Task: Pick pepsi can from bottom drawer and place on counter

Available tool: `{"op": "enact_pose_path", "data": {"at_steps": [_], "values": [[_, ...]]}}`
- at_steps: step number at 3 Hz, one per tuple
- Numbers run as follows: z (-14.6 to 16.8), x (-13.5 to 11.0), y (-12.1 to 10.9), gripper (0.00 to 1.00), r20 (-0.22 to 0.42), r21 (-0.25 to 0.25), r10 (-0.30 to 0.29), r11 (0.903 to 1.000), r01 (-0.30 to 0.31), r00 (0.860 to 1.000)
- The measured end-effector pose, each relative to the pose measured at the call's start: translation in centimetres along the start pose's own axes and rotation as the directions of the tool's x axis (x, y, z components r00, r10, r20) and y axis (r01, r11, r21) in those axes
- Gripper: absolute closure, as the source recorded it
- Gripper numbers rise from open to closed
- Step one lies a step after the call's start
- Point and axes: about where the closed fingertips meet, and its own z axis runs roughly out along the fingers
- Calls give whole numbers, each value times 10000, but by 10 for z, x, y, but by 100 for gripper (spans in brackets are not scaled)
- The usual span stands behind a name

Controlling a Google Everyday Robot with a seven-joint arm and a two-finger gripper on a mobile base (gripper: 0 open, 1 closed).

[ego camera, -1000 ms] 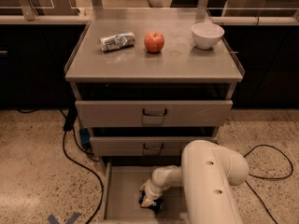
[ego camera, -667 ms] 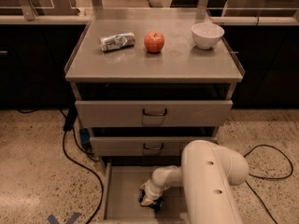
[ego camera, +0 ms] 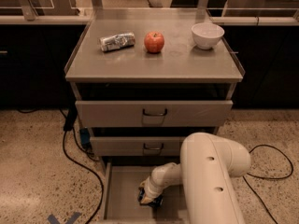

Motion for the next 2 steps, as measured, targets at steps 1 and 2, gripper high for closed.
{"op": "enact_pose_path", "data": {"at_steps": [1,2], "values": [[-32,-17,-2,100,-122,307,-306,9990,310,9995],[-66,-32,-1,100,-313,586,-607,9963,625,9977]]}}
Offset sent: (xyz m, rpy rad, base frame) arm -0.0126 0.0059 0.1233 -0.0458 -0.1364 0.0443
